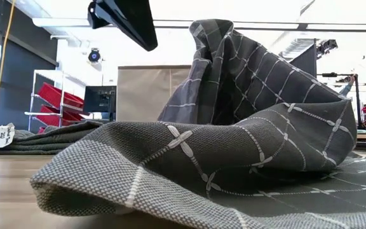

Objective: Fold towel
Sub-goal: Fold the gray squared towel

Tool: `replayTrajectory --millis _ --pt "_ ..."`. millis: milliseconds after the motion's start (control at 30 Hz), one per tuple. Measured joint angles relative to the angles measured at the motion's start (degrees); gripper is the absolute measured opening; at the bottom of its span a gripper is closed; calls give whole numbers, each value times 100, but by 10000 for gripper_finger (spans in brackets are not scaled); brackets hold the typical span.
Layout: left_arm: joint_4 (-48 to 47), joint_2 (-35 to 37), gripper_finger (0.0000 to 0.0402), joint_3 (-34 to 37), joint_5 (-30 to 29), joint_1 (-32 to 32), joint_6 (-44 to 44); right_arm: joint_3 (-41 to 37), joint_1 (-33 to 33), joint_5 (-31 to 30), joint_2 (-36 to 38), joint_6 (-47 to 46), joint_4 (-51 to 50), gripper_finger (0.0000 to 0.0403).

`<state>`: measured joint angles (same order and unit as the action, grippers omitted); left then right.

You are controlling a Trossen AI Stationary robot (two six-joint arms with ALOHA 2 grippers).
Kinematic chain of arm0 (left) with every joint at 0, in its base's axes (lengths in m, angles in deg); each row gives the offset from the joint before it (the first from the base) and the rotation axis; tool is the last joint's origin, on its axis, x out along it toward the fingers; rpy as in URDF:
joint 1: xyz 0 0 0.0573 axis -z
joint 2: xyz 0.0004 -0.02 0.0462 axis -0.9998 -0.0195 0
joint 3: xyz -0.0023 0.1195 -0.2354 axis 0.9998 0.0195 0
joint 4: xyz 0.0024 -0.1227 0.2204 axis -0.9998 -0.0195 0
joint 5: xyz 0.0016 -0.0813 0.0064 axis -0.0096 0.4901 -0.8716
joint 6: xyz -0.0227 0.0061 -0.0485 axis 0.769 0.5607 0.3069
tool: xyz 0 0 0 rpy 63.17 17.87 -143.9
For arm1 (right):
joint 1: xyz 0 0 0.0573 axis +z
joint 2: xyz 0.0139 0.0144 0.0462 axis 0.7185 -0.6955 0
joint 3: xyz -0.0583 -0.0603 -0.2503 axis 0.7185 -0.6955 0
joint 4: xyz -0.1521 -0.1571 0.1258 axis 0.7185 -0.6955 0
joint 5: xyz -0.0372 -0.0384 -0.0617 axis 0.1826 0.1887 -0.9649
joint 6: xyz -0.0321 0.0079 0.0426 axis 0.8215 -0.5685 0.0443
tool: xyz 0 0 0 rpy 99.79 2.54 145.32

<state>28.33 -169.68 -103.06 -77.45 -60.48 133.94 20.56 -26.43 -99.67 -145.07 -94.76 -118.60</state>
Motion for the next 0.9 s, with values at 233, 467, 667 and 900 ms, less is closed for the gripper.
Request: replayTrajectory --millis 233,467,667,900 --pt "-65 0 0 40 124 13 -321 0 0 200 -420 773 363 172" --pt "165 37 0 207 1 379 -230 0 -406 553 -1214 1054 969 172" --pt "1866 241 0 979 532 673 -13 0 -776 630 -1814 1198 1407 172" --pt "2568 244 0 1452 572 830 491 0 -782 630 -1828 1204 1374 172"
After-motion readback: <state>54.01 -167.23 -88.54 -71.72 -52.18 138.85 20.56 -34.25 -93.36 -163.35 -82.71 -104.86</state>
